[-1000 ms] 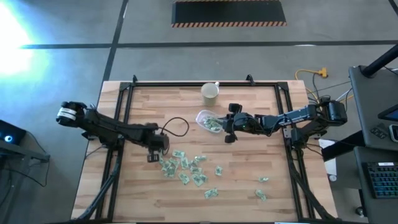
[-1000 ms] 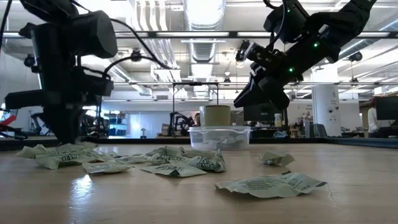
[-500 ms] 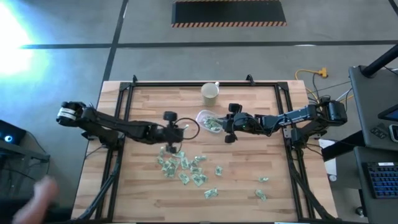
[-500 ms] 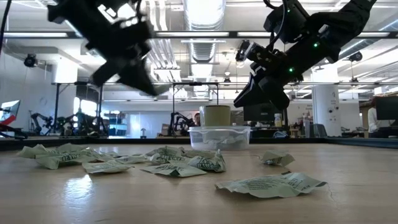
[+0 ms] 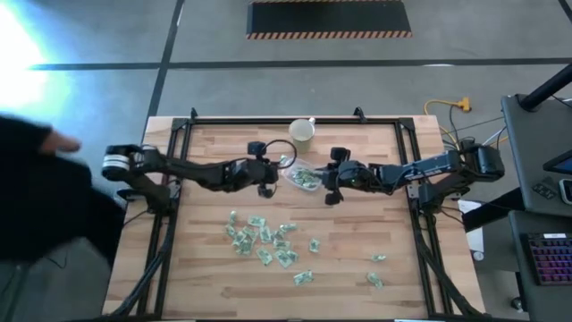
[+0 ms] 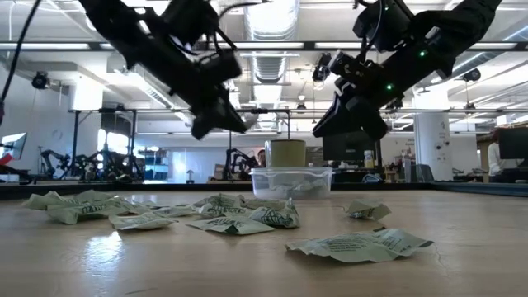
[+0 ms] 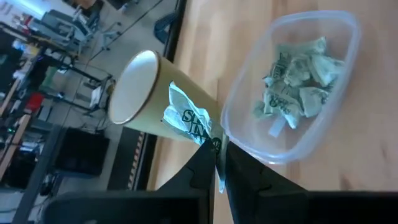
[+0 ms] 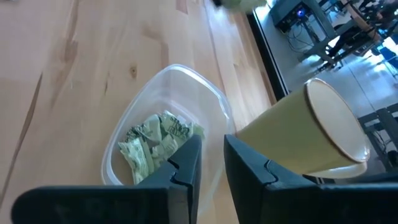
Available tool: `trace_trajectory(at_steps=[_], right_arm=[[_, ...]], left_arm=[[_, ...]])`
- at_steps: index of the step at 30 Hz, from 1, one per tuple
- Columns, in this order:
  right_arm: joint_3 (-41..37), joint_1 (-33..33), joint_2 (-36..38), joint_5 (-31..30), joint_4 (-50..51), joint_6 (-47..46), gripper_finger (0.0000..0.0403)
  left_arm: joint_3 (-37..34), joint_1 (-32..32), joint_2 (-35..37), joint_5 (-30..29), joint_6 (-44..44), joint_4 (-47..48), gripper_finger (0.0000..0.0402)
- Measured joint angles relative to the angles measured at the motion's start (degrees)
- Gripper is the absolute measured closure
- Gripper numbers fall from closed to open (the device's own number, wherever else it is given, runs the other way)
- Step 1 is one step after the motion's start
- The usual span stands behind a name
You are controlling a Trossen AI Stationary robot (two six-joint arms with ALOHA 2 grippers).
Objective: Pick and place items into bin
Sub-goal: Put the green stevia packet into the transparent bin
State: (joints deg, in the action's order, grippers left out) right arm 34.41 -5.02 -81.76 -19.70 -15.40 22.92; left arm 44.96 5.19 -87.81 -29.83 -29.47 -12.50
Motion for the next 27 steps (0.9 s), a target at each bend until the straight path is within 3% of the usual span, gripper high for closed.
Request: trace_trajectory(at_steps=[8,18,27], right_arm=[[0.0,0.0,5.7,-1.1,6.1,-2.3,0.0342],[0.0,0.0,11.7,-1.5,12.7,-6.3,0.0342],[-0.1,0.0,12.3,-1.4,14.0,-7.5,0.0342]], left_arm=[[3.3,0.9,-6.8,6.3,-2.9,-6.7,0.0392],[6.1,1.5,-10.3,6.9,-3.0,-6.1,0.0386],[6.1,1.5,-10.3,7.3,-3.9,-6.4,0.0309]])
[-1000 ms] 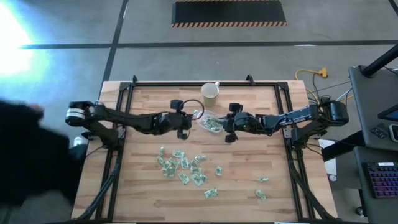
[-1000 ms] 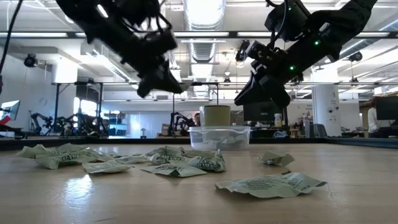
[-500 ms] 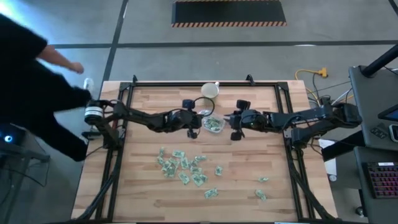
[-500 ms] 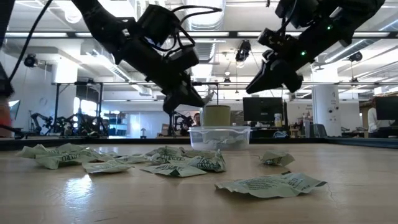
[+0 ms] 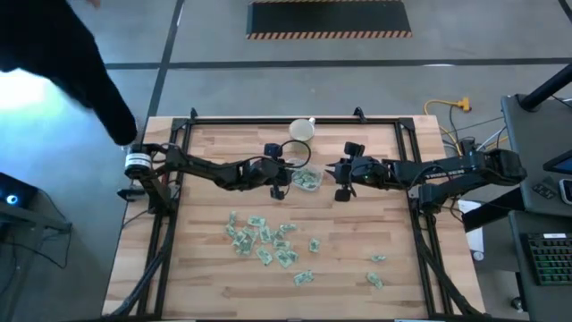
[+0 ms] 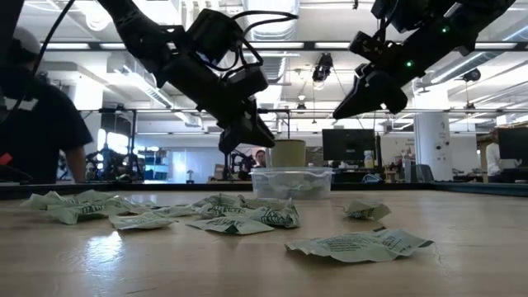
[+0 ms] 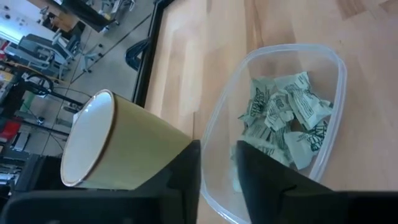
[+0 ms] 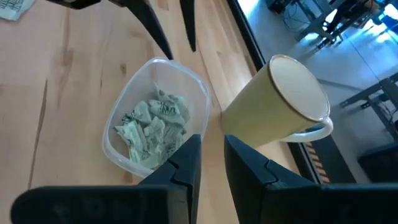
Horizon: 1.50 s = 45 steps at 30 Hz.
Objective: Pick and place items into bin
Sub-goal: Put the green stevia packet into the transparent bin
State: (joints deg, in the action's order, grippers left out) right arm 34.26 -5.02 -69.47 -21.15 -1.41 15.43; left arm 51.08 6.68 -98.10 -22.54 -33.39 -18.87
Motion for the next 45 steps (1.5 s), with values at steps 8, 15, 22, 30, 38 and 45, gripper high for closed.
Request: trace_trajectory(at_steps=[8,15,22,30,38,45], right_arm=[[0.0,0.0,0.0,10.3,1.9,-2.5,0.0343],[-0.1,0.5,0.0,35.1,2.5,-9.7,0.0337],[0.2,5.1,0.0,38.8,14.8,-23.1,0.0342],[3.4,17.1,0.0,37.9,23.0,-40.4,0.0340],[9.1,33.8,0.0,24.3,35.9,-59.5,0.0340],[9.3,46.5,-0.6,15.5,39.2,-76.9,0.0340]], left_arm=[[0.0,-0.6,2.2,-0.5,0.0,2.4,0.0266],[-0.8,-2.4,9.5,-1.1,3.5,16.0,0.0265],[-3.2,-3.8,16.8,-1.1,12.3,25.8,0.0265],[-8.1,-4.5,20.7,-1.1,15.1,25.3,0.0265],[-9.5,-4.5,20.9,-1.1,14.6,22.0,0.0265],[-9.5,-4.4,20.9,-1.1,14.5,20.8,0.0265]])
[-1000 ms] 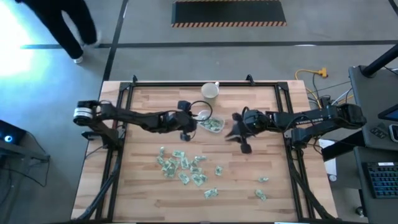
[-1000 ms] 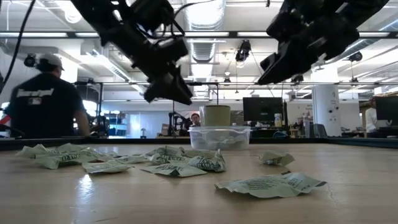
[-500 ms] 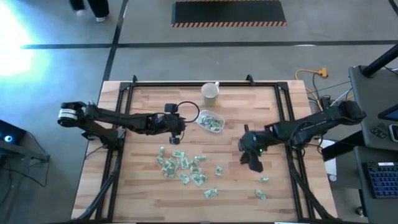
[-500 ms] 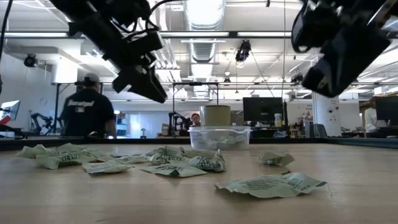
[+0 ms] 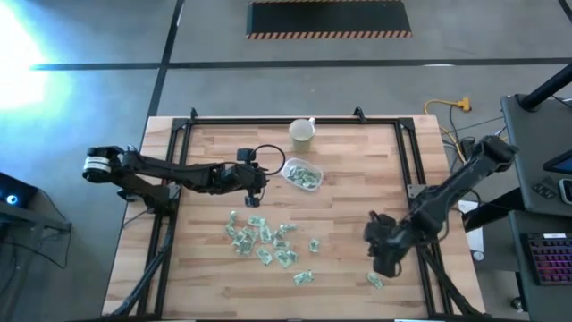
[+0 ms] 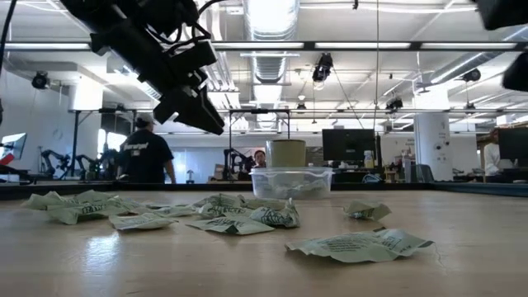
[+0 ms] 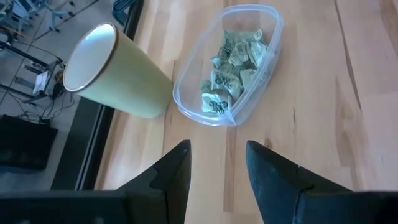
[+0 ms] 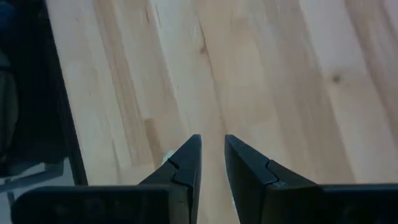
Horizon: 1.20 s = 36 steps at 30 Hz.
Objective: Pick and place items into bin
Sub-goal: Put the green stevia packet into the transparent bin
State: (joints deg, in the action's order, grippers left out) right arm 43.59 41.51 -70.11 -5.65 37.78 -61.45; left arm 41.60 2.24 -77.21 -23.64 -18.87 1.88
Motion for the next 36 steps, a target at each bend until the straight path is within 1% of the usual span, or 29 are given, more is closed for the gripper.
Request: trace_trajectory(at_steps=[5,7,13,22,28,36], right_arm=[[-0.1,3.0,-2.8,-0.3,4.9,-2.9,0.0340],[-0.2,3.5,-4.1,1.1,6.3,-2.9,0.0339],[-0.2,4.0,-7.9,5.8,6.0,-2.8,0.0339],[-0.1,5.9,-12.2,6.1,4.8,-2.8,0.0339],[-0.1,6.3,-13.6,6.1,4.2,-2.9,0.0339],[-0.1,6.5,-16.9,7.8,4.2,-2.7,0.0339]], left_arm=[[0.0,0.0,-0.1,0.0,0.2,0.1,0.0265],[0.0,0.0,-0.1,0.0,0.2,0.0,0.0265],[0.0,0.0,-0.3,0.0,0.3,0.0,0.0265],[0.0,0.0,-0.3,0.0,-2.1,-4.0,0.0265],[0.0,0.0,-0.3,0.0,-2.5,-4.2,0.0265],[0.0,0.0,-0.3,0.0,-2.5,-4.2,0.0265]])
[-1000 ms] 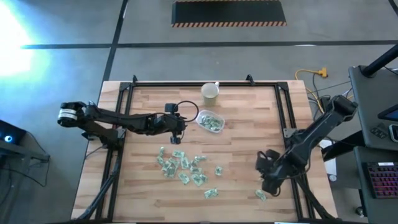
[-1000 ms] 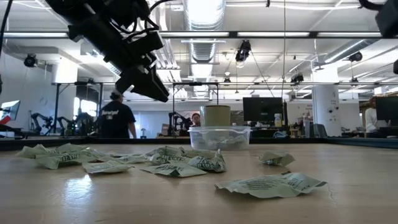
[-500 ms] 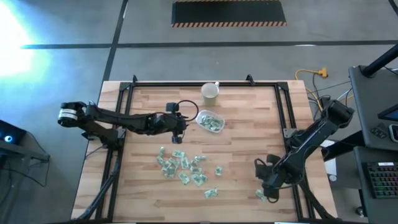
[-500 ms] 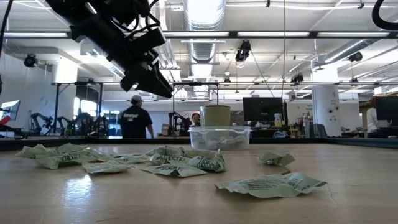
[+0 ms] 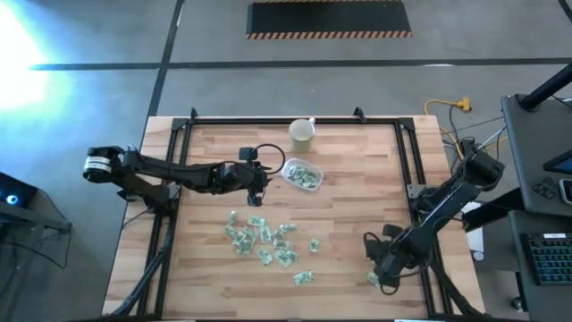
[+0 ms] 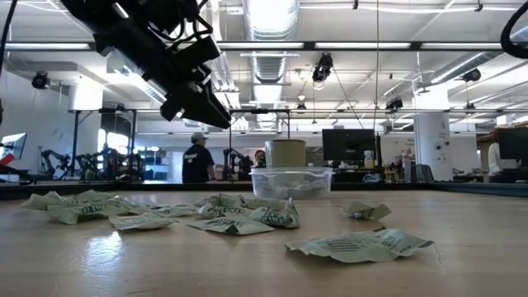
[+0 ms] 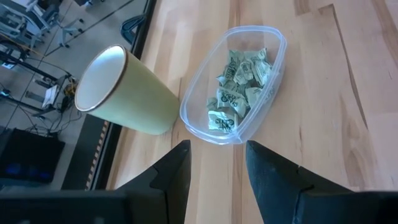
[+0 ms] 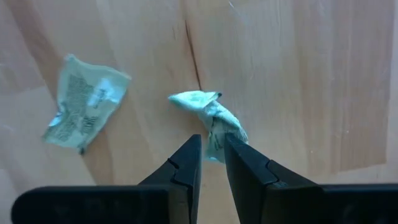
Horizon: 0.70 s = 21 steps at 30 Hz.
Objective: Pick and place items into bin
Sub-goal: Put the green stevia packet into the transparent bin
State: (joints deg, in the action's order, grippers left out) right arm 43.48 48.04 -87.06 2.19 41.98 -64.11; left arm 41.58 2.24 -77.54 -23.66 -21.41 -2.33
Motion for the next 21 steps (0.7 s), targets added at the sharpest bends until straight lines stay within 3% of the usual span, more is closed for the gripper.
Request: trace_trajectory(at_steps=[10,17,21], right_arm=[[0.2,0.0,-2.4,-0.2,0.6,0.6,0.0341],[0.2,0.0,-1.7,-1.0,1.3,0.7,0.0389],[0.4,-0.1,-0.6,-4.9,1.9,1.3,0.0394]], left_arm=[[0.0,0.0,0.0,0.0,0.0,0.0,0.0265],[0.0,0.0,0.0,0.0,0.0,-0.1,0.0265],[0.0,0.0,0.0,0.0,0.0,-0.1,0.0265]])
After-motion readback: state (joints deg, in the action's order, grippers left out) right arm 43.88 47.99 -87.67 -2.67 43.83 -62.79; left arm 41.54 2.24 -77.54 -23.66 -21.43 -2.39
